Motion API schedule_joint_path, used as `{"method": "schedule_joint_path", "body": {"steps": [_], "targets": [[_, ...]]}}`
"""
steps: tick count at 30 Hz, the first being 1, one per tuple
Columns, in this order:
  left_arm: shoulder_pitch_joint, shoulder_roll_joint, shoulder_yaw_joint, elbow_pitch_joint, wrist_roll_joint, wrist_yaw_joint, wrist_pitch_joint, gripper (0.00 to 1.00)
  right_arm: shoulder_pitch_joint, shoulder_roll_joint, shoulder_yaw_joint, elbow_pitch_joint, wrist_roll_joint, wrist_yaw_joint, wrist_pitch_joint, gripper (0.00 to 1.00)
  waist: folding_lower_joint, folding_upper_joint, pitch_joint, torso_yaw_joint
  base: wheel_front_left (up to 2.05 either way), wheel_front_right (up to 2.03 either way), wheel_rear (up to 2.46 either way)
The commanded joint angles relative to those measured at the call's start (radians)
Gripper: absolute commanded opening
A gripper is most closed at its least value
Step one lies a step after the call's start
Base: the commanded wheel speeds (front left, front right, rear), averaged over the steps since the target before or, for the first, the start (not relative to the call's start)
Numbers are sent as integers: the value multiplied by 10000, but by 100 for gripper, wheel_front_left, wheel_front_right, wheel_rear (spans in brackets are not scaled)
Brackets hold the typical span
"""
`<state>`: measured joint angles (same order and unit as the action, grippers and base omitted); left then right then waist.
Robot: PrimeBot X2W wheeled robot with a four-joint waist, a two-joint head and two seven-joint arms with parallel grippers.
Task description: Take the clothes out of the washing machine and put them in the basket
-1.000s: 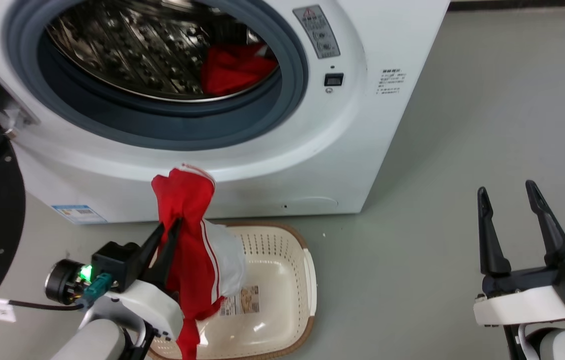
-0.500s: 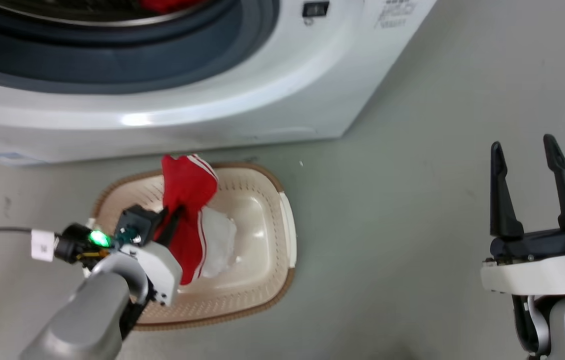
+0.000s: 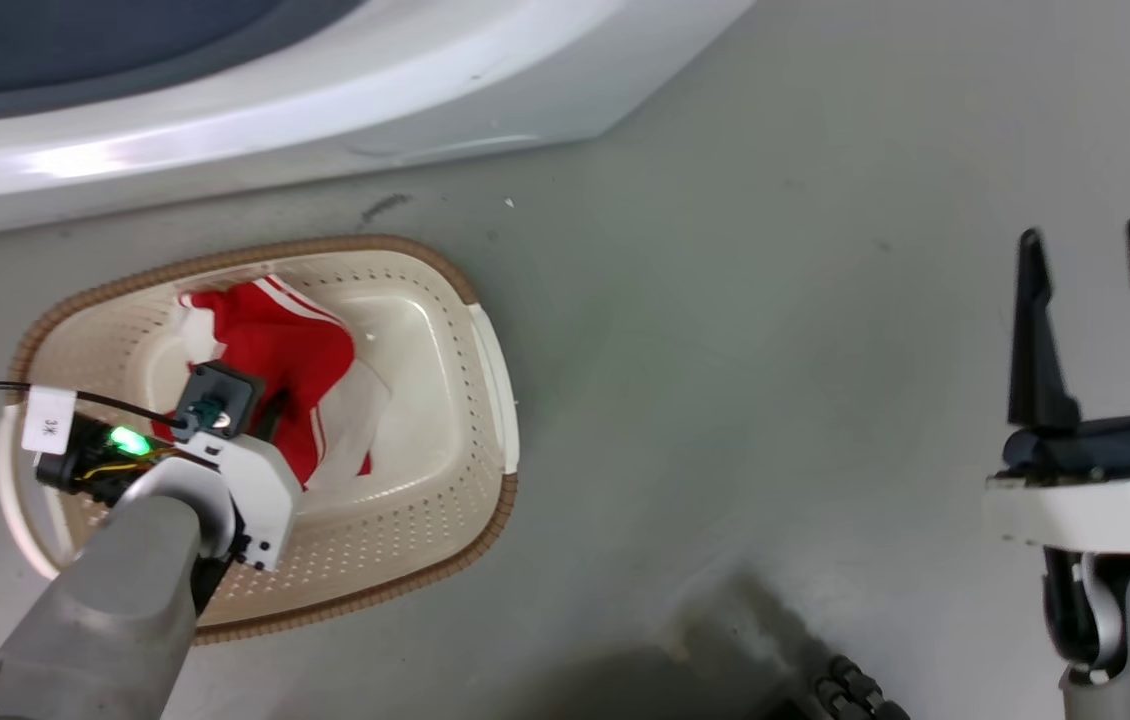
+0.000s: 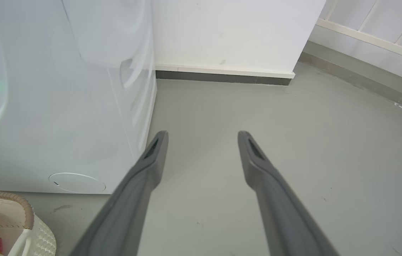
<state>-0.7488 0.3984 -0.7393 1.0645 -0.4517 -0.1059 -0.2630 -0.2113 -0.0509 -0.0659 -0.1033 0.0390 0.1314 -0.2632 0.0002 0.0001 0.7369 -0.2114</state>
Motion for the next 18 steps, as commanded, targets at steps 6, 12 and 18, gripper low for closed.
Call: {"method": "schedule_joint_path", "body": {"steps": [6,12,18], "targets": [[-513,-224,37,909,-116,-112,-25,0,-423,12,-206,-19,193,-14,-24,100,-2,-1,514,-202,0,0,0],[-335,-383,264,603,-69,8,-25,100,-413,10,-209,73,37,-14,-24,100,-2,-1,104,65,0,0,0],[193,-483,606,153,-47,52,-25,100,-340,10,-273,211,-116,-14,-24,100,-2,-1,-642,369,0,0,0]]}}
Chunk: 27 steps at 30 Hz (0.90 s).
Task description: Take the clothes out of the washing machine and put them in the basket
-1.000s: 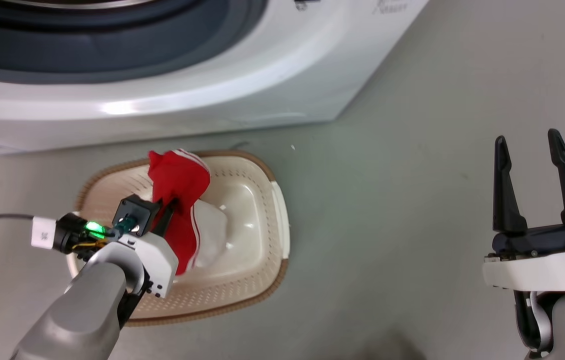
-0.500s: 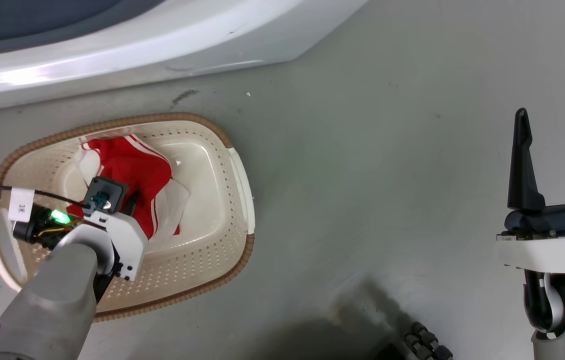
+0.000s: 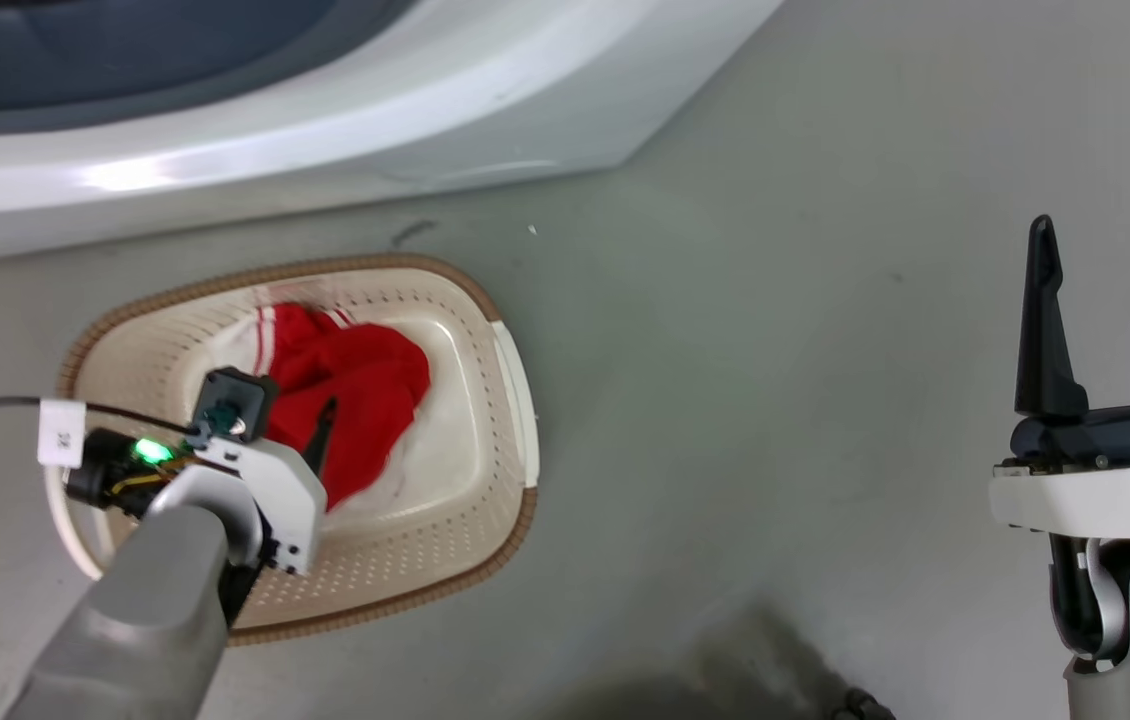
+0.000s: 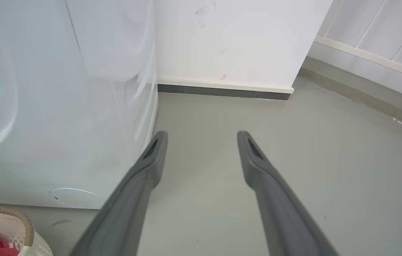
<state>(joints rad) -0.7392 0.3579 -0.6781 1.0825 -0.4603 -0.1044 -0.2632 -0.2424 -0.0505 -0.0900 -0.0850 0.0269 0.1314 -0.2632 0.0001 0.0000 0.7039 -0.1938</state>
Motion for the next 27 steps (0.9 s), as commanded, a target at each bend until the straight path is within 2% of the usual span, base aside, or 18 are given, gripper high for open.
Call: {"method": "schedule_joint_path", "body": {"steps": [1,5,17,27], "targets": [[350,-128,188,-301,47,60,-25,100,77,6,-71,103,-117,-14,-24,100,-1,0,-708,369,0,0,0],[860,-151,582,-925,90,150,-25,100,254,8,-72,227,-372,-14,-24,100,-1,0,-1338,614,0,0,0],[3356,-511,2870,-4243,916,555,-25,100,1090,6,-249,636,-987,-14,-24,100,-1,0,-3519,1420,0,0,0],[5185,-983,4406,-6628,1877,572,-25,100,1752,6,-50,891,-859,-14,-24,100,-1,0,-4755,1462,0,0,0]]}}
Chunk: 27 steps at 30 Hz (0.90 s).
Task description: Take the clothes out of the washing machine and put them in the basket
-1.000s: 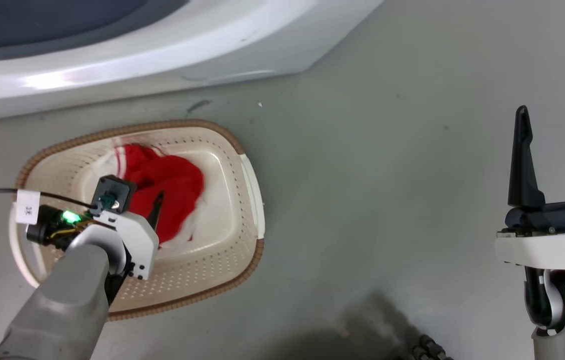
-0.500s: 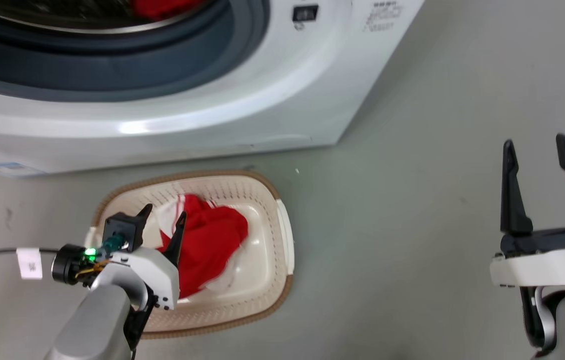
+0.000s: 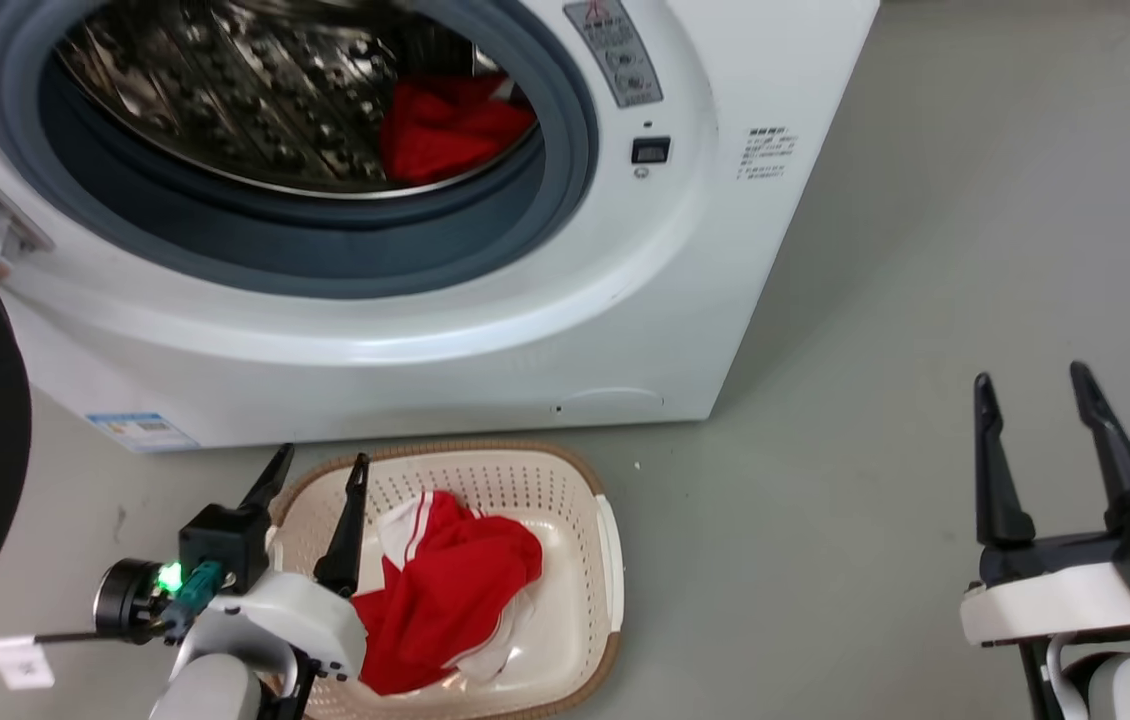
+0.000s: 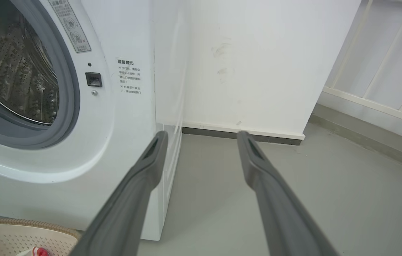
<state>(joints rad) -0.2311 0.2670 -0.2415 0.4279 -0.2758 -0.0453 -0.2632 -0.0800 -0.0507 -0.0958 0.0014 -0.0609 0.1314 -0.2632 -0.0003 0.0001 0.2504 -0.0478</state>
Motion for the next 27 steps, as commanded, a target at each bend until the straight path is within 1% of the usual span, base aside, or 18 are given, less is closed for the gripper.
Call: {"method": "schedule_joint_path", "body": {"steps": [1,6,13,15,18,23,27], "targets": [[233,-110,174,-287,114,-19,-24,100,148,8,56,22,55,-14,-24,100,3,-1,-268,-30,0,0,0],[666,-154,673,-1253,481,-102,-24,100,223,7,247,40,199,-14,-24,100,3,-1,-317,-272,0,0,0],[306,144,1024,-1957,765,-339,-24,100,69,10,376,-8,410,-14,-24,100,3,-1,49,-769,0,0,0],[-34,392,996,-1938,754,-448,41,100,-60,10,421,-60,468,-14,-24,100,3,-1,320,-941,0,0,0],[-881,820,859,-1938,745,-603,495,100,-216,10,409,-111,538,-14,-24,100,3,-1,829,-1168,0,0,0],[-2856,1664,726,-1686,446,-775,1762,100,-605,10,519,-259,765,-14,-24,100,3,-1,1954,-1617,0,0,0],[-4629,2315,595,-1099,33,-833,2913,100,-904,11,670,-404,1051,-14,-24,100,3,-1,2896,-2044,0,0,0]]}}
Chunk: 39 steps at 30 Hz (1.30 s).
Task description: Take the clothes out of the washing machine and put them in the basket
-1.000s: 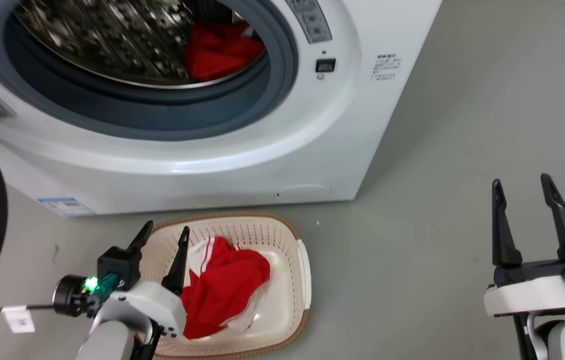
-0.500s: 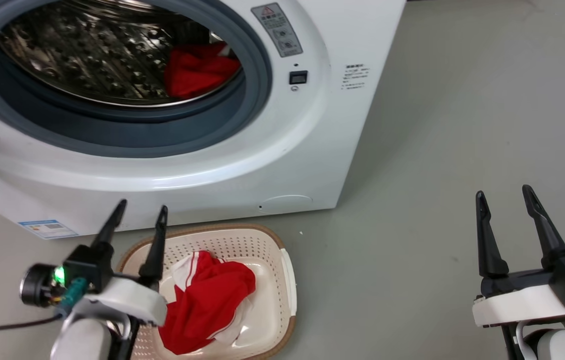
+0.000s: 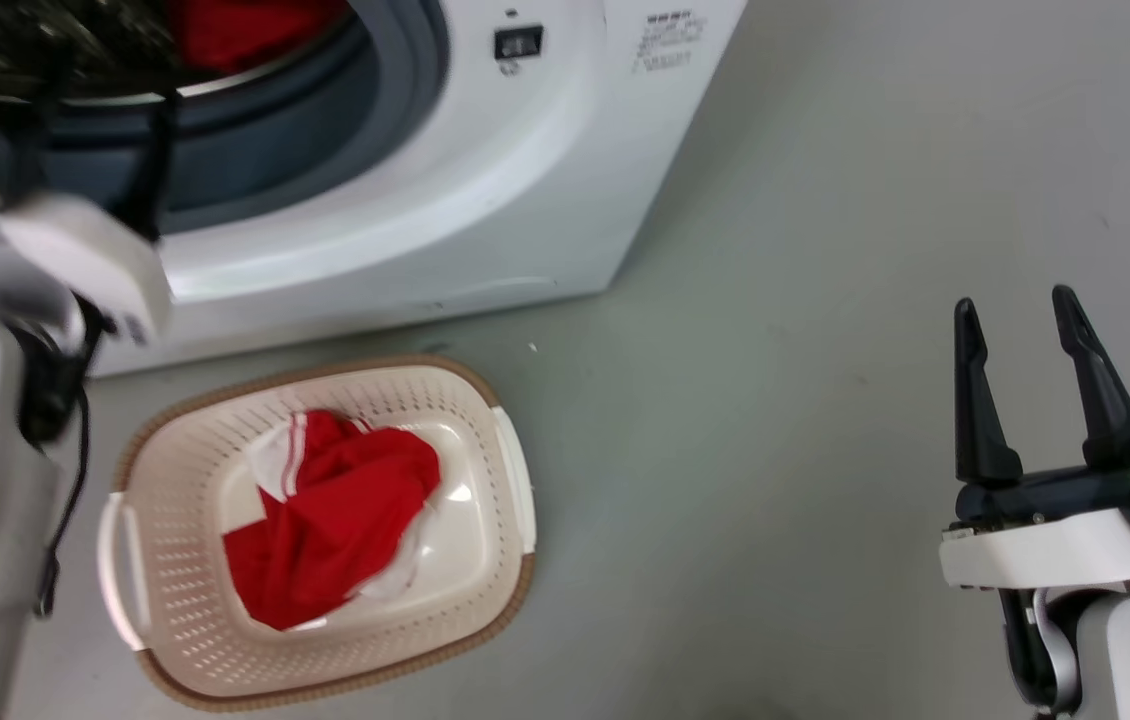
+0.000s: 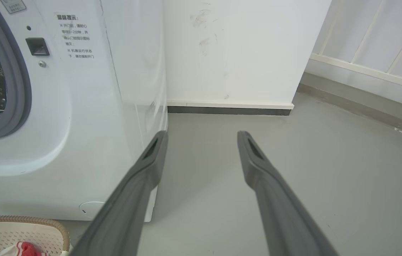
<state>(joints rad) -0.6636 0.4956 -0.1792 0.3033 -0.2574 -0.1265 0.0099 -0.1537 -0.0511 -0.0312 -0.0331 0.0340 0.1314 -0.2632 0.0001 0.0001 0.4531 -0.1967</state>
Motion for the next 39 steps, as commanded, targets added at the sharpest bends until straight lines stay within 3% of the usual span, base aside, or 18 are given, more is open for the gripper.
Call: {"method": "schedule_joint_path", "body": {"steps": [1,8,15,22,33,34,35,39], "targets": [[-759,231,-42,315,-290,-24,563,100,-254,15,92,-102,181,-14,-24,100,-1,-1,1115,-680,0,0,0],[-3769,1524,-953,1383,-785,-34,2484,100,-705,23,444,-287,809,-14,-24,100,-1,-1,2506,-1374,0,0,0],[-6230,2147,-1559,2578,-1235,-37,4022,100,-899,20,1040,-512,1300,-14,-24,100,-1,-1,3433,-1989,0,0,0],[-8074,2390,-1847,3729,-1628,-38,5460,100,-1000,18,1458,-786,1683,-14,-24,100,-1,-1,4120,-2525,0,0,0],[-9153,2138,-2495,5342,-1675,-39,6282,100,-723,17,1433,-988,1789,-14,-24,100,-1,-1,4446,-2510,0,0,0],[-9209,2117,-2563,5451,-1715,-39,6295,69,-740,17,1432,-995,1793,-14,-24,100,-1,-1,4467,-2499,0,0,0],[-9257,2108,-2634,5541,-1756,-37,6264,4,-764,17,1426,-1003,1798,-14,-24,100,-1,-1,4489,-2489,0,0,0],[-9421,2164,-3019,5730,-1968,-27,6041,0,-884,17,1434,-956,1820,-14,-24,100,-1,-1,4517,-2458,0,0,0]]}}
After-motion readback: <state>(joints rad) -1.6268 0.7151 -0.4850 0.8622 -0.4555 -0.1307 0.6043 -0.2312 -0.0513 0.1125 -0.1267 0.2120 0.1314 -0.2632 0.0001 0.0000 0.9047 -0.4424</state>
